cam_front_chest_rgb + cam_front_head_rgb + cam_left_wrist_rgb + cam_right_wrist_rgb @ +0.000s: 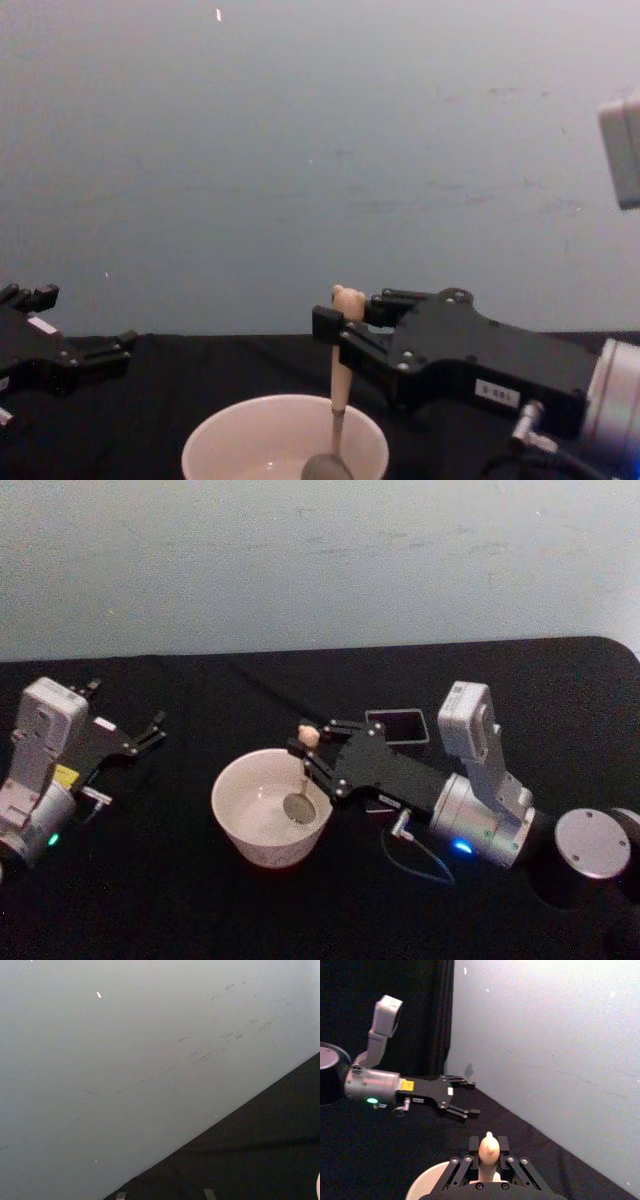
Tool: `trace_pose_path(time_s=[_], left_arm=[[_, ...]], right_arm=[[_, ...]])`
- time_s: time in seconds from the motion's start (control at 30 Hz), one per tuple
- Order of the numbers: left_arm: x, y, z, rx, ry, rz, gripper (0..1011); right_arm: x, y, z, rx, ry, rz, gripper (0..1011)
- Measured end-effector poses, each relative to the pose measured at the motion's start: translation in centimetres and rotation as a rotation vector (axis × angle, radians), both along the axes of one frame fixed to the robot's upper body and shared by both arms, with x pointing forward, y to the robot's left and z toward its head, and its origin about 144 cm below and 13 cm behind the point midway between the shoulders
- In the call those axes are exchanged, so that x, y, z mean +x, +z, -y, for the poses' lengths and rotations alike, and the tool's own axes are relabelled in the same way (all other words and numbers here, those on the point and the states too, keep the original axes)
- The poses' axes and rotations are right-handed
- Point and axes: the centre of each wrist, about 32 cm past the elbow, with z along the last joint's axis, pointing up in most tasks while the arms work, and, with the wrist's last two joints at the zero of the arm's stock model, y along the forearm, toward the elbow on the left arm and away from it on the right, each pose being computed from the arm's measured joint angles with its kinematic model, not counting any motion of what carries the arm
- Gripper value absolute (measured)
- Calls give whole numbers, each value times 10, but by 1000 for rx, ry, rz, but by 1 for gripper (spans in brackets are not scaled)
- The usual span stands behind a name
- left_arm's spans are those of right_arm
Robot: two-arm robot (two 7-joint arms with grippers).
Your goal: Pick up the stirring spoon with one hand, stir inside the cup, then place it back in its original position.
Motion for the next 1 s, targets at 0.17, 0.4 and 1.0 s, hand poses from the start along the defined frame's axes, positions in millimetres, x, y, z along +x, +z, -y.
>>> trace_pose_path(time_s=[0.17,0.4,1.0], left_arm=[[0,0,0,0,0,0,1001],[0,0,0,0,0,0,1001],[0,0,0,0,0,0,1001]], right_arm=[[-10,-1,-1,4,36,-14,214],[-19,-1,-10,13,86,-25,214],[8,1,-29,24,-3,5,214]])
